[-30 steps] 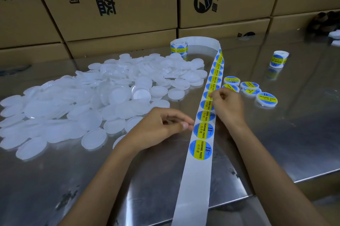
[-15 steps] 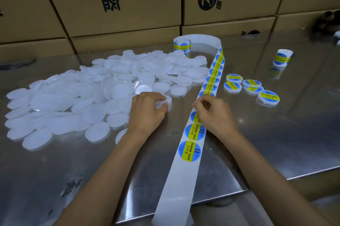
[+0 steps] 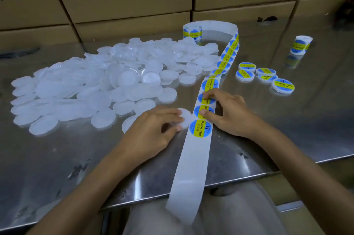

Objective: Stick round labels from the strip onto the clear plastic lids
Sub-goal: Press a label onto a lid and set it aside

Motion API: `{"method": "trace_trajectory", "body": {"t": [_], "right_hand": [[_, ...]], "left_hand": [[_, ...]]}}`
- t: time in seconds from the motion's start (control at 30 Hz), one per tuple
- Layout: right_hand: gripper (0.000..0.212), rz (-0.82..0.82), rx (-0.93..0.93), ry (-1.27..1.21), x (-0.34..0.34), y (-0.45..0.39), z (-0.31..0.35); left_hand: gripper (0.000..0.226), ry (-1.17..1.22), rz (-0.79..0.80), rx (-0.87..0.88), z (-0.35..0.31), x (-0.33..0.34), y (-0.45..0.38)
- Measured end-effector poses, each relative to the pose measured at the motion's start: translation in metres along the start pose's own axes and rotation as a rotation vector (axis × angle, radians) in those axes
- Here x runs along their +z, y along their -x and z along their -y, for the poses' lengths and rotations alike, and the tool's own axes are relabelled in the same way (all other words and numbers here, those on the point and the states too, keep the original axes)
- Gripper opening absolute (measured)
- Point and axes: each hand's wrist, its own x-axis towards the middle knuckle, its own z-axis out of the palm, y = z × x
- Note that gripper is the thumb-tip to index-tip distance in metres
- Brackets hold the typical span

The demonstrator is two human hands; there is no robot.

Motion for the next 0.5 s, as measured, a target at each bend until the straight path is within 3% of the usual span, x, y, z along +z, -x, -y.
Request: {"method": "trace_trajectory", "body": {"t": [0.23,0.3,0.4,0.5], "right_hand": [[0.019,-0.002,-0.077,0.049,-0.003,-0.013,0.001],[0.014,-0.010,-0.120,0.055,-0.005,-0.014,0.003],[0.009,-0.010,-0.184,0.003,-0.007,-0.011,0.005],[0.008,-0.002,-0.188,-0.021,-0.011,-0.006,0.002]], "left_hand": [[0.012,-0.010,-0.063,0.003,-0.009,-0.005,-0.018],[0.017,-0.003,0.026,0.053,-0.015,-0.005,-0.031],[0.044,-0.016,0.243,0.151,-0.016,-0.004,-0.049],[0.070,0.121,0.474,0.112,-0.005,-0.006,-0.060]]}}
